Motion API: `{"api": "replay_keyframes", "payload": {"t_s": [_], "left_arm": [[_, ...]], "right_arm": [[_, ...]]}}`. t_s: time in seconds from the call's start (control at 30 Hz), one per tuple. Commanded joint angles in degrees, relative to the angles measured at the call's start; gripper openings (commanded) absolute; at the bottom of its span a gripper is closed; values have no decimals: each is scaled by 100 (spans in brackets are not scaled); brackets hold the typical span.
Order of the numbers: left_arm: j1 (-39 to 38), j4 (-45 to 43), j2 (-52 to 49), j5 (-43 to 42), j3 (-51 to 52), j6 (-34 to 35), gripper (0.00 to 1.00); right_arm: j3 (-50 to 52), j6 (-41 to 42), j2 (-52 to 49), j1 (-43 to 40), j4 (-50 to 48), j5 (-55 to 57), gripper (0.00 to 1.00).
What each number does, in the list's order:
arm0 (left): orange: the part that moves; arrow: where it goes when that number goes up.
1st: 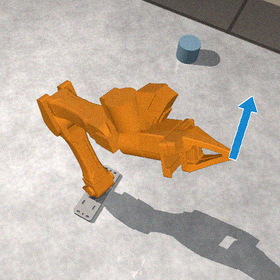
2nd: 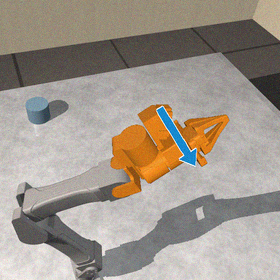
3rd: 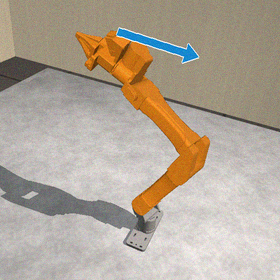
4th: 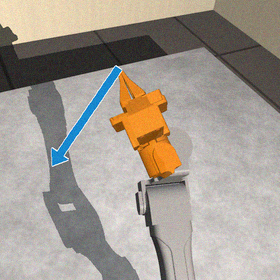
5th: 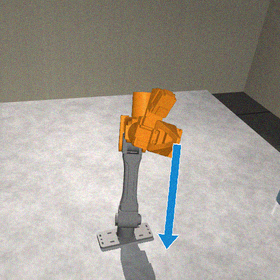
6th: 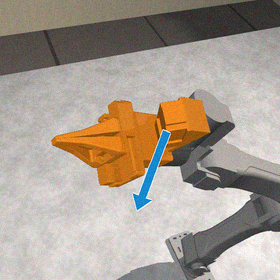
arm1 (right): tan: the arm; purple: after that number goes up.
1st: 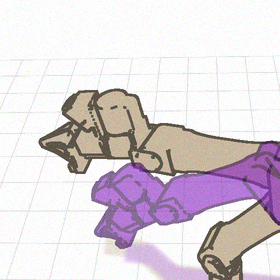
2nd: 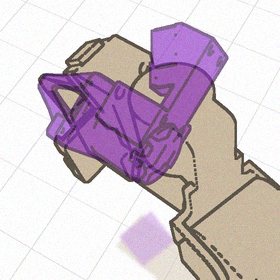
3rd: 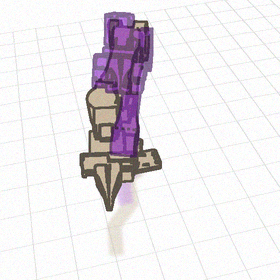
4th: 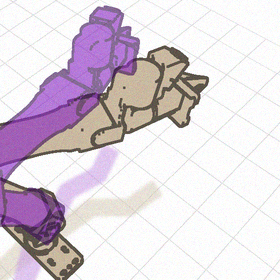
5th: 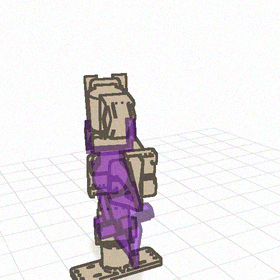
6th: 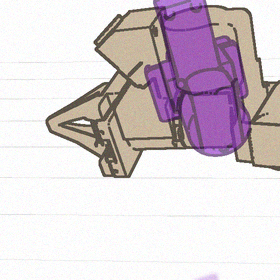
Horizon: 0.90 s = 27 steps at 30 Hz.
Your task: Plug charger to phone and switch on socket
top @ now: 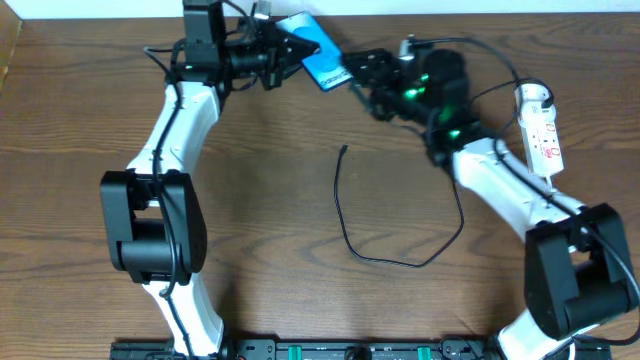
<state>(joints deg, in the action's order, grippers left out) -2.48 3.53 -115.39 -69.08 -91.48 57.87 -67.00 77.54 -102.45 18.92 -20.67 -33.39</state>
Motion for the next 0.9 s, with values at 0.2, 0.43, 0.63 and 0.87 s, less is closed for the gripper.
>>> {"api": "replay_keyframes", "payload": {"t_s": [0.2,0.43,0.63,0.87], "left_arm": [[393,1008,127,-28,-46,-1460,7],[723,1058,127,223,-46,-1456,7],[1010,1064,127,269,-46,-1456,7],[1056,1108,127,269,-46,-1456,7]], "right_arm": [[-2,-2020,55,-697,1388,-1196,72],[-4,-3265,55,-258,2966,-358,68],[-177,-3307,-120,247,3541,378,60],[-796,-3206,-844,634,4146,820,42]]}}
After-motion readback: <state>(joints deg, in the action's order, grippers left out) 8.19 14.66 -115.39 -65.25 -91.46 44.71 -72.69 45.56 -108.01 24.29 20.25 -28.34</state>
